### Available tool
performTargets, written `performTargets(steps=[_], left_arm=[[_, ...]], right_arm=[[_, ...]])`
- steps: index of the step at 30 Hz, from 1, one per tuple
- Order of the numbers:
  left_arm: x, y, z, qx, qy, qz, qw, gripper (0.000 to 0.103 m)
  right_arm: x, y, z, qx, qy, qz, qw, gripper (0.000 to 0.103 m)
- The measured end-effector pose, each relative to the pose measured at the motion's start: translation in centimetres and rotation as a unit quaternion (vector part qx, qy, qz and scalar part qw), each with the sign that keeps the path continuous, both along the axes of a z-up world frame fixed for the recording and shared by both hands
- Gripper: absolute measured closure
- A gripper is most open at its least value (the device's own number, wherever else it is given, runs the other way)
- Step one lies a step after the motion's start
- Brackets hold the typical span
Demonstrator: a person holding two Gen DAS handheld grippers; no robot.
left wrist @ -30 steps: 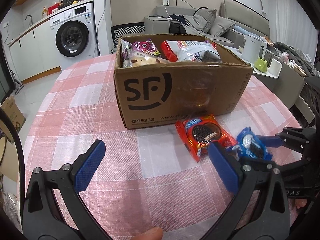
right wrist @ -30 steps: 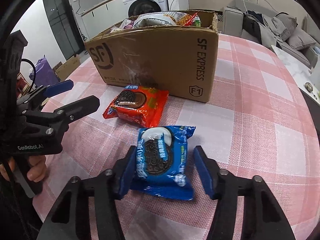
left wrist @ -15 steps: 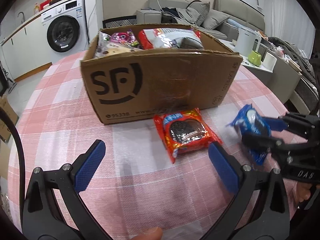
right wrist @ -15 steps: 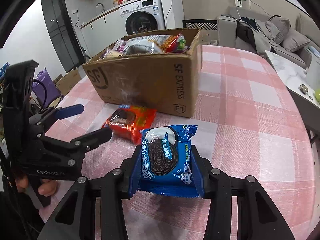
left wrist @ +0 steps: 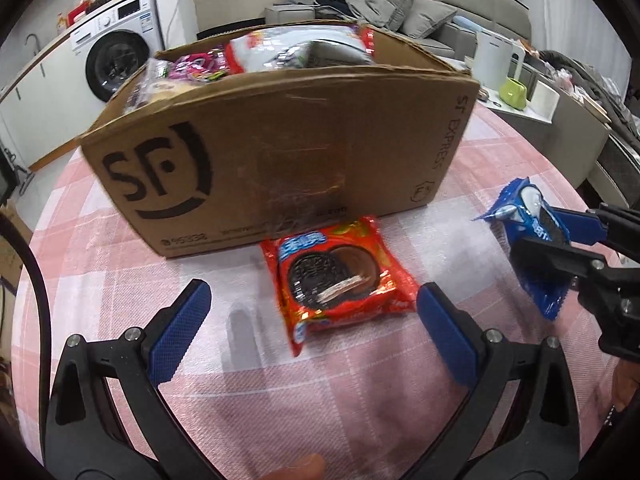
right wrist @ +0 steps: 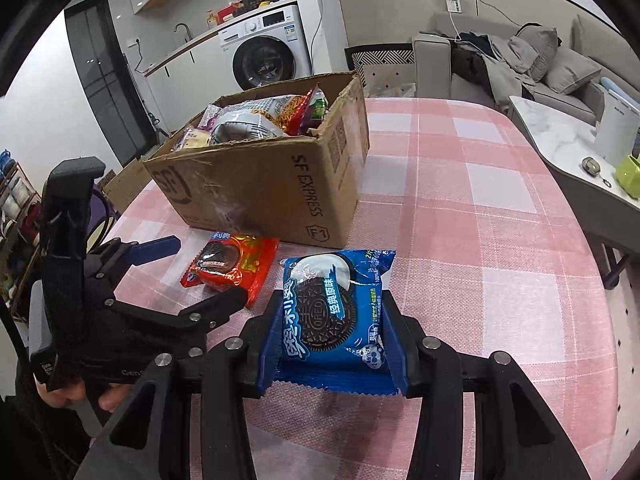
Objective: Organize snacks
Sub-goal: 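Grasp the blue Oreo pack with the right tool while the left grasps the red Oreo pack, then lift both Oreo packs and carry them over the box with both tools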
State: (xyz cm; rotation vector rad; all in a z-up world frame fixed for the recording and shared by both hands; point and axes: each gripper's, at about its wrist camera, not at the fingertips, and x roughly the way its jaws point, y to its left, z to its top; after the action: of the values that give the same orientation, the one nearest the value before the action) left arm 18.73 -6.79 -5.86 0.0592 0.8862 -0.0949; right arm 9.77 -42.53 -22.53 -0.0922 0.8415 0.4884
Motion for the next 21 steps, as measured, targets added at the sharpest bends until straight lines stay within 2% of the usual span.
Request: performTargets(steps=[5,7,11,14,21], left_arm=[[1.4,-1.8,-0.2,0.026,0.003,-0.001,0.9997,0.001],[1.9,-2.4,-0.3,0.027,0.008,-0.005,0.9996,0.005],[2.6,-3.4,-0.7,0.016,0.015,-0.022,0.9995,0.037],[2.5,-3.9,-0.6,0.024,0.003,-0.029,0.9993,0.05],[1.9,-4.3,-0.5,0.021,0.002,-0.044,0.9988,0.052]], right_arm=[[-0.1,0.3,0.0,-0.002,-0.001,0.001,1.0,0.057],[-0.2,0.4,0.0,-0.002,-0.002,0.003,1.0,0.057],[-0.2,0.5,0.0,-0.004,-0.001,0.005,1.0,0.057],[-0.2,0.6,-0.1,-0.005,-0.001,0.006,1.0,0.057],[-0.2,0.6,-0.1,-0.005,-0.002,0.006,1.0,0.057]])
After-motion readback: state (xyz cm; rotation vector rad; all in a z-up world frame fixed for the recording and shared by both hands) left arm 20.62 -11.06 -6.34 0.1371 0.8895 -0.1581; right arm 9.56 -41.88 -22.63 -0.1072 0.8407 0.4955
